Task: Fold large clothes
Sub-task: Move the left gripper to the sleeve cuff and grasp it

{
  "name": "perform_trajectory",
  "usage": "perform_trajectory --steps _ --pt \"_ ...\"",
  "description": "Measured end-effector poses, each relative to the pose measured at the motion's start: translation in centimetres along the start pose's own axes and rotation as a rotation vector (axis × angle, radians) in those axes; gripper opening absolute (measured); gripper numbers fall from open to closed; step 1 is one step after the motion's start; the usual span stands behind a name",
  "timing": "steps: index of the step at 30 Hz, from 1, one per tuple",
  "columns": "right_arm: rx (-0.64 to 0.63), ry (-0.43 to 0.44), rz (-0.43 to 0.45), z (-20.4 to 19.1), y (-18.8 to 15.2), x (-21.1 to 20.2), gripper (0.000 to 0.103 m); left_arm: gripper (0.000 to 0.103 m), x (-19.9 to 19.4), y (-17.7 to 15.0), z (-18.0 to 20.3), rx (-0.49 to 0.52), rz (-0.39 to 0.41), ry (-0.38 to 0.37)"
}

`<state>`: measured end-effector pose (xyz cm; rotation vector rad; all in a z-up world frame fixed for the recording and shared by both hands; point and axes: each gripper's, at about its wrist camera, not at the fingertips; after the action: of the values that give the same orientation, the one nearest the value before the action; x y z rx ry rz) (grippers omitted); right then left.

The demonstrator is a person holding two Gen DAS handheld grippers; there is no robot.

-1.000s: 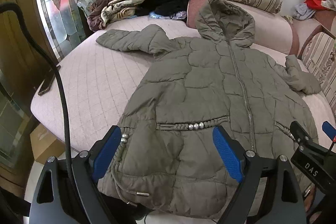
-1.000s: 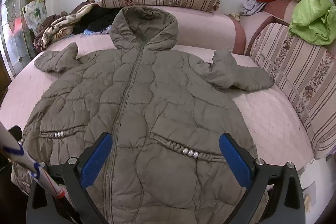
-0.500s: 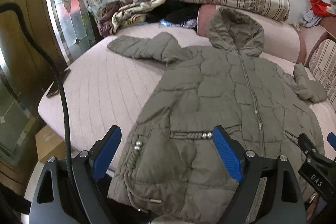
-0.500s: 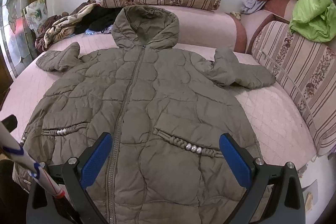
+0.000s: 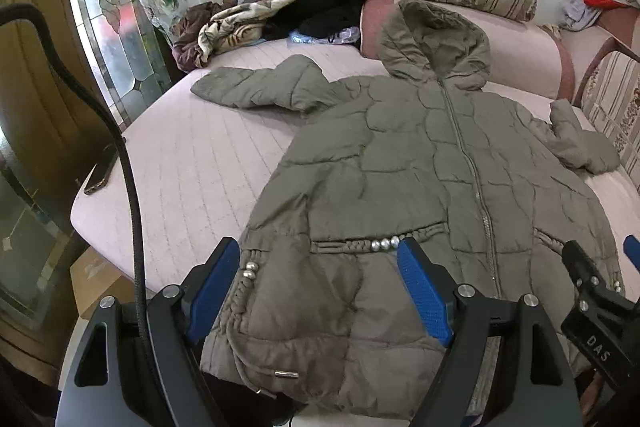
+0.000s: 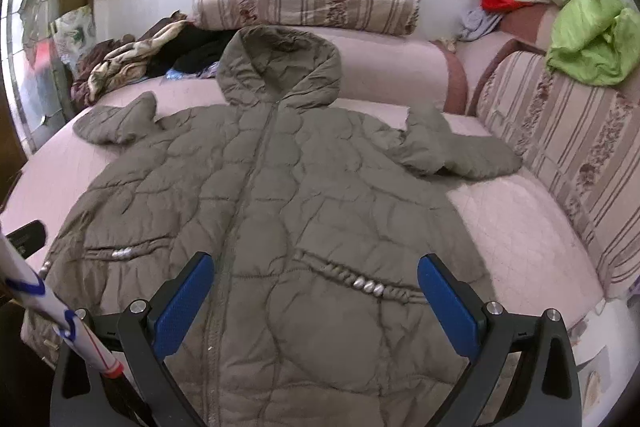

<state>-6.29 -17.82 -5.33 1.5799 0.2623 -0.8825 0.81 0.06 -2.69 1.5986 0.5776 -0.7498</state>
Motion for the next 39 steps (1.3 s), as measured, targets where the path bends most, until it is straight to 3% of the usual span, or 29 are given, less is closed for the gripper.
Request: perform_trajectory --steps 8,26,39 --pt "0.069 0.061 -0.065 1.0 -0.2 0.6 0.103 0.081 0.2 0.2 -0.7 -0.027 -0.007 0.018" --pt "0.018 0.034 -0.085 -0.6 0.8 1.5 0.103 0.081 2.9 2.2 -7.0 -0.14 -0.036 0.099" --pt "0.004 0.039 -0.126 -1.7 1.6 3.7 0.103 0.081 5.6 3.6 -10.3 -0.158 -0.048 0.172"
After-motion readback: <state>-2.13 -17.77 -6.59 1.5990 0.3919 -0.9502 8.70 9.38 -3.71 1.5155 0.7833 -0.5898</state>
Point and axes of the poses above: each gripper's, at about its wrist camera, not at the fingertips, and x roughly the way its jaws point, z to its right, y to its top, and after that the axes turned 2 degrees about -z, right-handed
